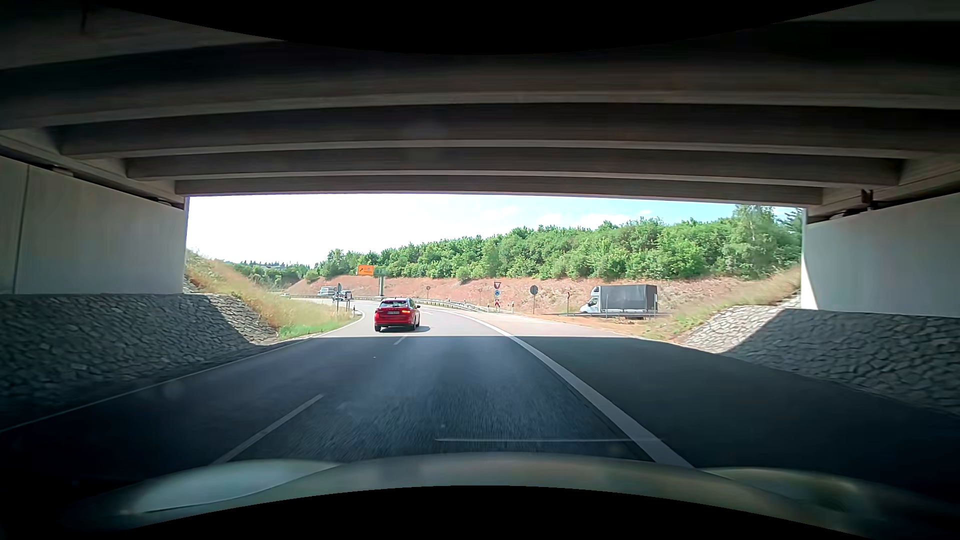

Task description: Follow the waypoints while adhering to traffic rules and regulations

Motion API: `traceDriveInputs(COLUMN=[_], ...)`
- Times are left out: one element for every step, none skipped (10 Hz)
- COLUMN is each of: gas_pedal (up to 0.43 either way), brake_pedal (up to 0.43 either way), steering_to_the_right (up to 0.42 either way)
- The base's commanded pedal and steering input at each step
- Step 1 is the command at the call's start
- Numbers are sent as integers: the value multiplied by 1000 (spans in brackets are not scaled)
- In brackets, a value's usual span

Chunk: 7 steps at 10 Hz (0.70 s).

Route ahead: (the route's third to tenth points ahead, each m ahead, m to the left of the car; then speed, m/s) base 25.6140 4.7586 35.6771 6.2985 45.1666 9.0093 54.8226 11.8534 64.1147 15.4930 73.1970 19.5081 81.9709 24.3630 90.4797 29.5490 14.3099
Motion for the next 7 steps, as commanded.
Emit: traceDriveInputs(gas_pedal=[118,118,118,118,118,118,118], brake_pedal=[0,0,0,0,0,0,0], steering_to_the_right=[-40,-40,-41,-40,-40,-40,-39])
